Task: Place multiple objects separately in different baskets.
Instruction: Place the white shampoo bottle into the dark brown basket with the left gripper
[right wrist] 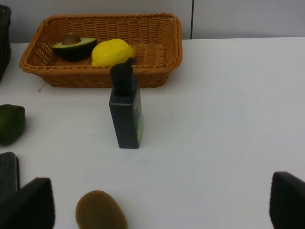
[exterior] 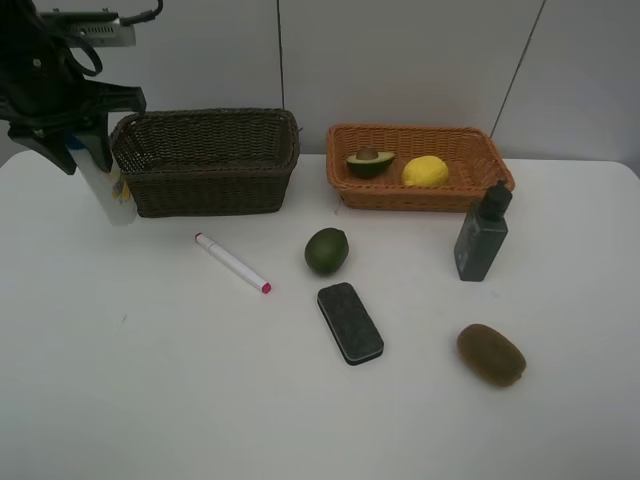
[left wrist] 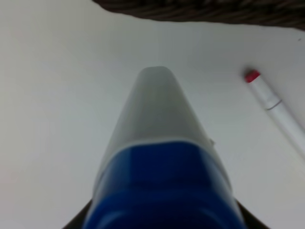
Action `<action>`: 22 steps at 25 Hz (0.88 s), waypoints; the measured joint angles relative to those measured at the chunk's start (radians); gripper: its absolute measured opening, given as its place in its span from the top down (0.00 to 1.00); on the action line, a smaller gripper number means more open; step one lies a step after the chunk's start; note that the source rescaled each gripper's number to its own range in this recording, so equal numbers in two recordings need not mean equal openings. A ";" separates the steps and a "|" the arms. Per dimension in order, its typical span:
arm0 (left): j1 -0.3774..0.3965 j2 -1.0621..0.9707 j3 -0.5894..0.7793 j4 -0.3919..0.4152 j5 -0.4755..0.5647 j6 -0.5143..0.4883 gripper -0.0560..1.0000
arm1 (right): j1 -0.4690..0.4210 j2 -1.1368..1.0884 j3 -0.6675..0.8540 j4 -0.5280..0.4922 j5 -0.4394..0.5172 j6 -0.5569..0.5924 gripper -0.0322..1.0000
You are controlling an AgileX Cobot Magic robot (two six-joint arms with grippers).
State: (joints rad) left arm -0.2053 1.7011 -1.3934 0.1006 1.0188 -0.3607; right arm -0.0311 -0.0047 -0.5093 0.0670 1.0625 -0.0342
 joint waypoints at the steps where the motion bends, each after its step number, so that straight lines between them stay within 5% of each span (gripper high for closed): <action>1: 0.000 -0.007 -0.025 -0.010 0.000 0.013 0.68 | 0.000 0.000 0.000 0.000 0.000 0.000 0.00; 13: 0.033 0.176 -0.180 0.017 -0.312 0.069 0.68 | 0.000 0.000 0.000 0.000 0.000 0.000 0.00; 19: 0.036 0.311 -0.180 0.020 -0.347 0.070 0.68 | 0.000 0.000 0.000 0.000 0.000 0.000 0.00; 22: 0.036 0.332 -0.180 0.020 -0.370 0.060 0.55 | 0.000 0.000 0.000 0.000 0.000 0.000 0.00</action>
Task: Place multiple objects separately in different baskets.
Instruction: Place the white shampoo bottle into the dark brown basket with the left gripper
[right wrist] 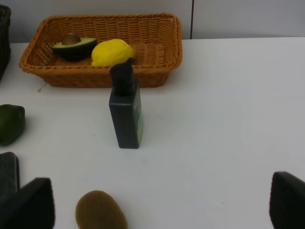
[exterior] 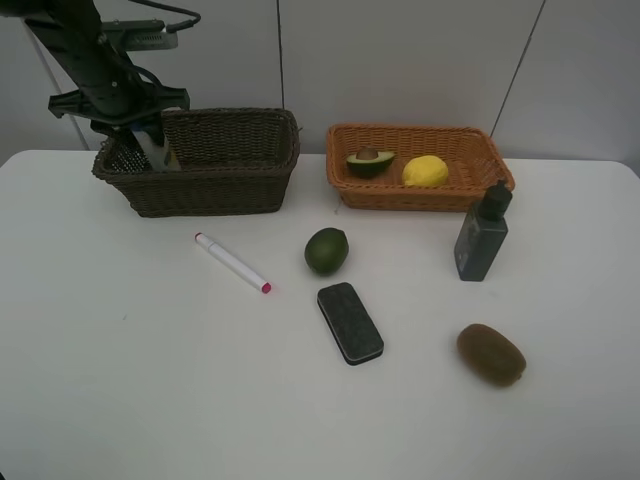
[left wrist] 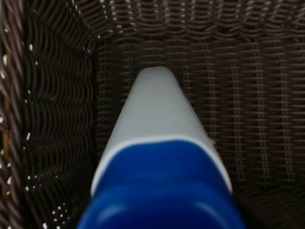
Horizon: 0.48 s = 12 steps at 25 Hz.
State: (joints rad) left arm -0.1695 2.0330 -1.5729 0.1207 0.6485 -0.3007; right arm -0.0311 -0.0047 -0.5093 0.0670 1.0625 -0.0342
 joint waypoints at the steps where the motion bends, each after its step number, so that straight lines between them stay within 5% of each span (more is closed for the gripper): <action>1: 0.000 0.000 0.000 0.000 -0.011 -0.003 0.43 | 0.000 0.000 0.000 0.000 0.000 0.000 0.00; 3: 0.000 0.000 -0.003 0.000 -0.018 -0.006 0.18 | 0.000 0.000 0.000 0.000 0.000 0.000 0.00; 5: 0.000 0.000 -0.003 -0.010 -0.019 -0.006 0.05 | 0.000 0.000 0.000 0.000 0.000 0.000 0.00; 12: 0.001 -0.035 -0.078 -0.121 0.120 -0.006 0.00 | 0.000 0.000 0.000 0.000 0.000 0.000 0.00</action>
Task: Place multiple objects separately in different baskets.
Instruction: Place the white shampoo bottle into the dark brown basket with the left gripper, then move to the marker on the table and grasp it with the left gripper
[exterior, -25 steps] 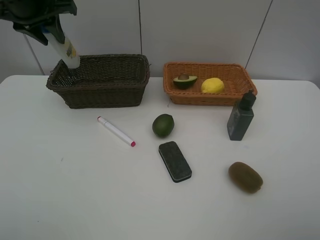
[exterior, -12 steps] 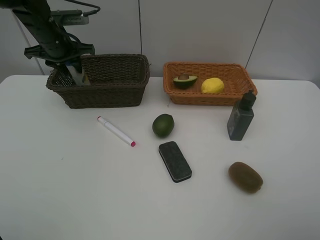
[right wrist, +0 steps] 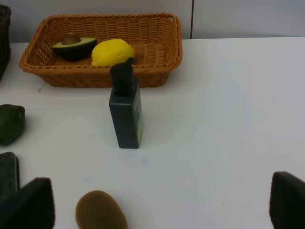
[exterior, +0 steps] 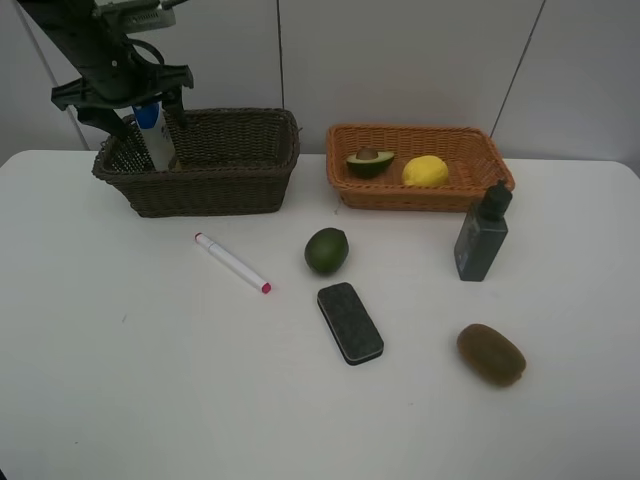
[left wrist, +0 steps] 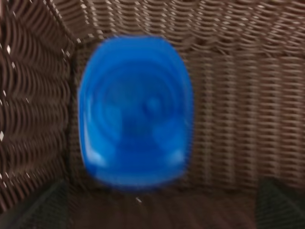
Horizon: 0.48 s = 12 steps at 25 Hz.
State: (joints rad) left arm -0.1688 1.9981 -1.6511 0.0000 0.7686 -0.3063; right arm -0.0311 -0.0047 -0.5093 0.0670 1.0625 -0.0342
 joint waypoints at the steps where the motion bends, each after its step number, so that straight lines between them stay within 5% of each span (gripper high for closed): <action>1: 0.000 -0.015 -0.030 -0.013 0.051 0.000 0.00 | 0.000 0.000 0.000 0.000 0.000 0.000 0.00; 6: 0.000 -0.066 -0.187 -0.046 0.363 0.013 0.00 | 0.000 0.000 0.000 0.000 0.000 0.000 0.00; 12: -0.005 -0.148 -0.118 -0.122 0.426 0.026 0.00 | 0.000 0.000 0.000 0.000 0.000 0.000 0.00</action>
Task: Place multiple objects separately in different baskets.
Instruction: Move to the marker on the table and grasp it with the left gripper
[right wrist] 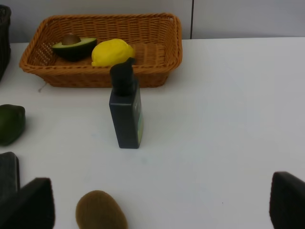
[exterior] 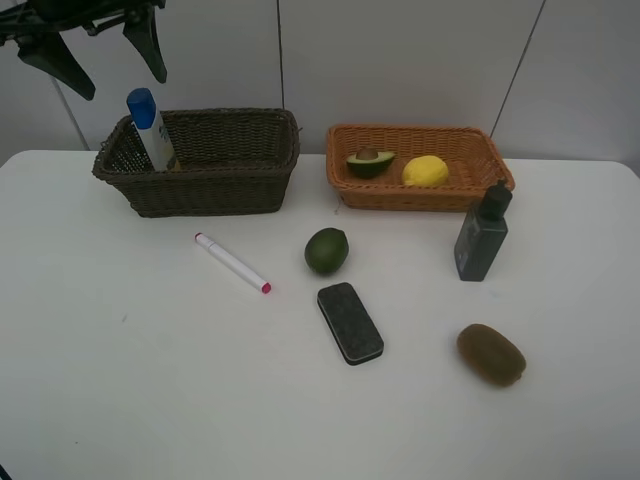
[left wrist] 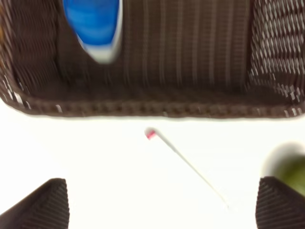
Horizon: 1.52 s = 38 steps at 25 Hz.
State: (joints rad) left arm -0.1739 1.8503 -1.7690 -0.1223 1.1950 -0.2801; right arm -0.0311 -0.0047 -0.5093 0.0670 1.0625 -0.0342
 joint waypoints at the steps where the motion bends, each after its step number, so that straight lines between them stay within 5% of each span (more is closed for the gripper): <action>1: -0.008 -0.018 0.031 -0.015 0.000 0.000 0.00 | 0.000 0.000 0.000 0.000 0.000 0.000 0.00; 9: -0.186 -0.041 0.330 0.008 -0.005 -0.187 0.00 | 0.000 0.000 0.000 0.000 0.000 0.000 0.00; 20: -0.335 0.151 0.411 0.027 -0.293 -0.307 0.00 | 0.000 0.000 0.000 0.000 0.000 0.000 0.00; 30: -0.355 0.268 0.415 0.029 -0.476 -0.416 0.00 | 0.000 0.000 0.000 0.000 0.000 0.000 0.00; 38: -0.355 0.311 0.415 0.029 -0.489 -0.424 0.00 | 0.000 0.000 0.000 0.000 0.000 0.000 0.00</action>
State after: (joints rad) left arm -0.5289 2.1609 -1.3544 -0.0931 0.7065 -0.7039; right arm -0.0311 -0.0047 -0.5093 0.0670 1.0625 -0.0342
